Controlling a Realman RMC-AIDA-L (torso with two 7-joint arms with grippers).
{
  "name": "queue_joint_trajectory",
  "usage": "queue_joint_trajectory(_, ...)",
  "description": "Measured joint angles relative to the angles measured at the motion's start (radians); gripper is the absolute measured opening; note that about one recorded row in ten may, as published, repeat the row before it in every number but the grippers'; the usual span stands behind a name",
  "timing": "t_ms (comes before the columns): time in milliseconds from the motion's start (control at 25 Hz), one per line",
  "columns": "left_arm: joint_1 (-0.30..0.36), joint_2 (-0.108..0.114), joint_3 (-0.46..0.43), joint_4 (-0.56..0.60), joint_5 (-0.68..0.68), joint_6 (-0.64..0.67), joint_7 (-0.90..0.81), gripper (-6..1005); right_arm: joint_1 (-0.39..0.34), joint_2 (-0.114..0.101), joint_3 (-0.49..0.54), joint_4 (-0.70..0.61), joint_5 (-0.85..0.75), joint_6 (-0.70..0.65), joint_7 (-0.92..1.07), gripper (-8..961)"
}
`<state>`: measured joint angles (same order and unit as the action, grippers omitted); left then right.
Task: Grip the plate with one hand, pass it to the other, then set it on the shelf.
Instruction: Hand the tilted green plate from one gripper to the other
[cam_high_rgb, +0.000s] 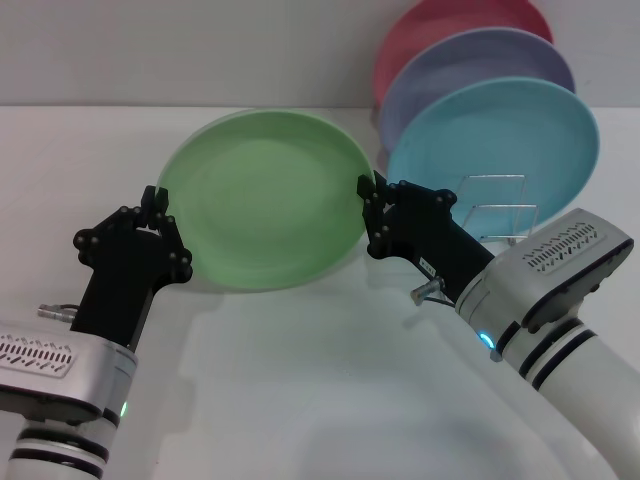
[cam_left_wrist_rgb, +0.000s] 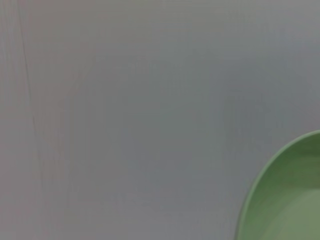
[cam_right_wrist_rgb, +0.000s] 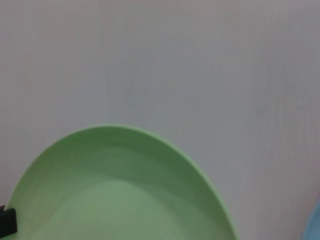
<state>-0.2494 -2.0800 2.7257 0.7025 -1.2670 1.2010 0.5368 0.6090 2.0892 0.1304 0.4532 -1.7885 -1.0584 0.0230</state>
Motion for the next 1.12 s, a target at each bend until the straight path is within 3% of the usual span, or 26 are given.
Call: queue_joint_trajectory(1120, 0.002, 0.0, -0.003, -0.002, 0.037, 0.0, -0.057, 110, 0.0, 0.0, 0.001, -0.001, 0.0, -0.006, 0.0, 29)
